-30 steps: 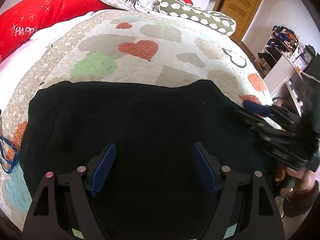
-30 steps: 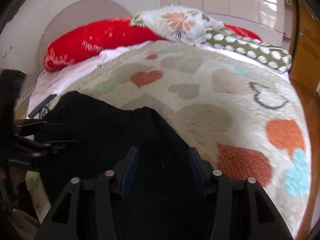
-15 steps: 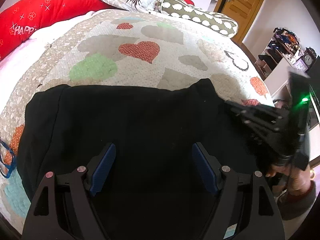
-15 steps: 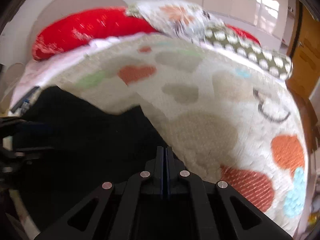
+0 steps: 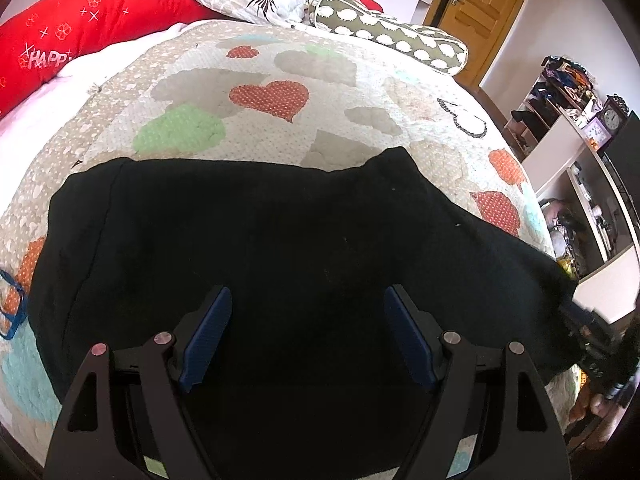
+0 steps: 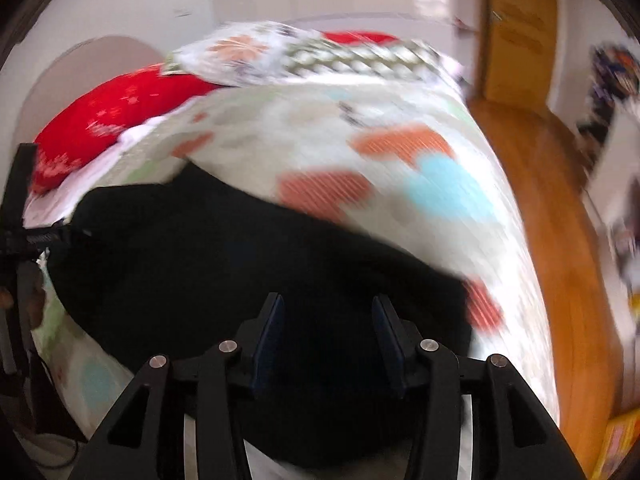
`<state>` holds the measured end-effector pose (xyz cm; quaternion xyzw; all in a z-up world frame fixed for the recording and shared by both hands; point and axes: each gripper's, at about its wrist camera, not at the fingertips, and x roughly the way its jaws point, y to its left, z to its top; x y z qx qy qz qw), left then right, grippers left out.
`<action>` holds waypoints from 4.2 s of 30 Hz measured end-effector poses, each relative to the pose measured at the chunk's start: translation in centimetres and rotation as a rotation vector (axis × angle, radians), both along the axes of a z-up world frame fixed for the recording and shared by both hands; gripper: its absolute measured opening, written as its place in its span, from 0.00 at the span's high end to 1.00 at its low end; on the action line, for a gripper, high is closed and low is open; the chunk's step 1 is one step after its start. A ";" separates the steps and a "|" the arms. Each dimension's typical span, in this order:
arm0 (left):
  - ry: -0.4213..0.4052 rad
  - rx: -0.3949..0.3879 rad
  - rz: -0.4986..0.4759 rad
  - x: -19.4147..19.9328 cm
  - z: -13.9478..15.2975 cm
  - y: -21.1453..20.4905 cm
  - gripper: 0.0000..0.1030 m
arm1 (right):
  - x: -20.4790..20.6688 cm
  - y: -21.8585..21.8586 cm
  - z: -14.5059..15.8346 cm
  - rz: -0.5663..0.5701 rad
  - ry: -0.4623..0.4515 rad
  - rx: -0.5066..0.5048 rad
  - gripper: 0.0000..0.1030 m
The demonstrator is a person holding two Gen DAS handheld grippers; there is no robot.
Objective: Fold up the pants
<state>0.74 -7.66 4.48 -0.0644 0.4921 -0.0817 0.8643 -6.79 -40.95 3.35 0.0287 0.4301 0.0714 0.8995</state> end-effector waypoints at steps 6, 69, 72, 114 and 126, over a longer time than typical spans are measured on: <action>-0.035 0.011 0.023 -2.0 1.4 0.7 0.24 | -2.0 0.2 2.2 0.004 -0.093 0.031 0.45; -0.243 0.094 -0.048 -6.9 6.4 -0.6 0.17 | -4.4 5.9 4.8 0.023 -0.124 0.064 0.18; -0.234 0.120 -0.064 -5.6 5.8 -1.6 0.17 | -4.8 4.5 5.0 -0.017 -0.117 0.059 0.18; -0.008 0.143 -0.851 3.2 -1.5 -28.4 0.17 | -6.0 -3.7 -2.1 -0.163 -0.031 0.299 0.09; -0.002 0.004 -0.769 4.3 -0.2 -26.0 0.17 | -4.0 -3.0 0.1 -0.181 -0.053 0.319 0.77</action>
